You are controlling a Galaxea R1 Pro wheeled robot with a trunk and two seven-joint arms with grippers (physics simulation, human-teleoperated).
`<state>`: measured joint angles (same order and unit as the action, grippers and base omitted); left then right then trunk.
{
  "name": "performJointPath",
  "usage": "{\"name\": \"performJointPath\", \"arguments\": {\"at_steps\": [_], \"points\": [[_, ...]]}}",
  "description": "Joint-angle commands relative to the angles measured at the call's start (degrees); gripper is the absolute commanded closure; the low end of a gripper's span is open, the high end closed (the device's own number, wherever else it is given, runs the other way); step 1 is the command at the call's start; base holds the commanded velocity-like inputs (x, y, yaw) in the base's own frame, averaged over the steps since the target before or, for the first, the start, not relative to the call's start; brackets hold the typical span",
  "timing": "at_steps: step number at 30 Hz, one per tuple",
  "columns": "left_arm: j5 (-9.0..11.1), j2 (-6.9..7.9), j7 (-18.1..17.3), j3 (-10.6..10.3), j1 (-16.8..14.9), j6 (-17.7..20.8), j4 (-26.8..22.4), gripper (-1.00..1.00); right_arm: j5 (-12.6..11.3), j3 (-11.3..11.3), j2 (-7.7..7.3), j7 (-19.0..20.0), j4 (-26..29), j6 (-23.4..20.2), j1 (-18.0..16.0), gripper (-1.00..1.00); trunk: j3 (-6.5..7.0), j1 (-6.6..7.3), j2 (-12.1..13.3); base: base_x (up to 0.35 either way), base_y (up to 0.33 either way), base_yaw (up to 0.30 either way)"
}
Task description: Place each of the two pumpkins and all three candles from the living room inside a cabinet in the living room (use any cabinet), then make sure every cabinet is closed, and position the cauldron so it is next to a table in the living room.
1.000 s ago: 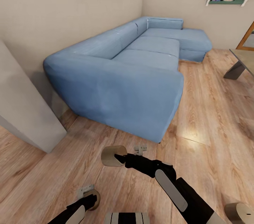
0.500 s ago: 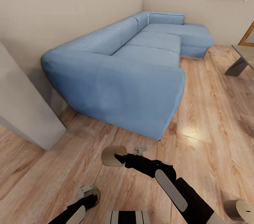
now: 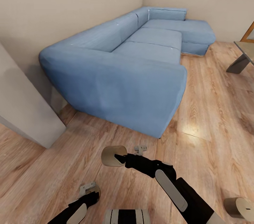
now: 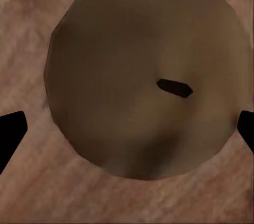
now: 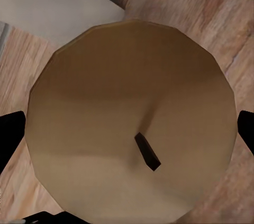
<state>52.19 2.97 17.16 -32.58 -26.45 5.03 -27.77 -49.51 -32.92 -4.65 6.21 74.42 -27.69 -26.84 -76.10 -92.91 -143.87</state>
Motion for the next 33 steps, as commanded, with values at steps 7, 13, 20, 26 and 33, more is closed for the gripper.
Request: {"name": "performJointPath", "arguments": {"at_steps": [7,13,20,26,33], "points": [[0.36,0.11,0.51,-0.42,-0.01,0.16,1.84,-1.0,-0.24,-0.04,-0.09,0.03,0.04,-0.17,-0.03,1.0,-0.05,0.0,-0.01,0.0,0.0,0.0],[0.28,0.11,0.5,-0.42,-0.01,0.16,1.84,-1.0,-0.24,-0.04,-0.06,0.03,0.03,-0.17,-0.05,1.0,-0.05,0.0,-0.01,0.0,0.0,0.0],[0.25,0.16,-4.07,-0.15,-0.01,0.16,1.84,-1.0,-0.24,-0.04,-0.02,0.03,0.02,-0.17,-0.04,1.0,-0.05,0.0,-0.01,0.101,0.021,0.0],[0.24,0.2,-5.18,0.09,-0.01,0.16,1.84,-1.0,-0.24,-0.04,-0.01,0.03,0.02,-0.17,-0.04,1.0,-0.05,0.0,-0.01,0.011,0.002,0.0],[0.47,0.2,-5.2,0.25,-0.01,0.16,1.84,-1.0,-0.24,-0.04,-0.01,0.03,0.02,-0.17,-0.03,1.0,-0.05,0.0,-0.01,0.078,0.025,0.0]]}}
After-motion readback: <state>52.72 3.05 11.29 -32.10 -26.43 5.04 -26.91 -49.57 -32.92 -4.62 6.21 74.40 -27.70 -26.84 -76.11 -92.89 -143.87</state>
